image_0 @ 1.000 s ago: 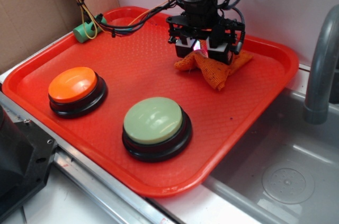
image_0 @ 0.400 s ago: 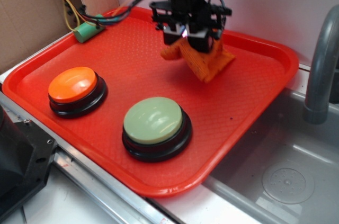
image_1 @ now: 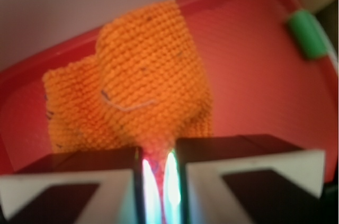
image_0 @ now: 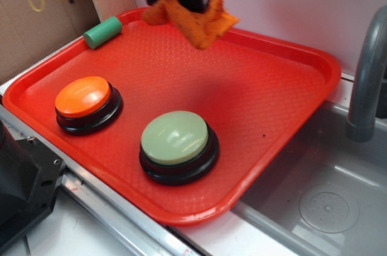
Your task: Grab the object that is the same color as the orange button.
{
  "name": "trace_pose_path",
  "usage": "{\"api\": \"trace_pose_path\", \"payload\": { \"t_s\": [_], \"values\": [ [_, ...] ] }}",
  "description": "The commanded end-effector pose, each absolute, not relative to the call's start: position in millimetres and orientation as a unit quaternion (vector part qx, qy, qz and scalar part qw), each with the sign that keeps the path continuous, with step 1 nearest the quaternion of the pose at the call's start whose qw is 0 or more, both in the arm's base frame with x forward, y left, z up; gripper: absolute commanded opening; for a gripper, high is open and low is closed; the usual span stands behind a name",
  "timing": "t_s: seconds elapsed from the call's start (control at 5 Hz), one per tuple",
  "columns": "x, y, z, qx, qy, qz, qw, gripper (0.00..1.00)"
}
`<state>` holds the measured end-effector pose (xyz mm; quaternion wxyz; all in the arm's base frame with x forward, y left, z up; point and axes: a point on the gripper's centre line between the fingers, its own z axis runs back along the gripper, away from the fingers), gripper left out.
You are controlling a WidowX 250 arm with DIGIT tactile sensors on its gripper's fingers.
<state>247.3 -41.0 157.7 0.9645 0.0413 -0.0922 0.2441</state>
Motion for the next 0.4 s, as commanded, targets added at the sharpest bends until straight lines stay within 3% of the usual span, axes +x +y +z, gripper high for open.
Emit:
{"api": "trace_pose_path", "payload": {
  "t_s": [0.0,0.2],
  "values": [
    [184,-23,194,0.019,-0.159,0.313,0.936,0.00],
    [173,-16,188,0.004,-0.144,0.347,0.927,0.00]
  ]
}}
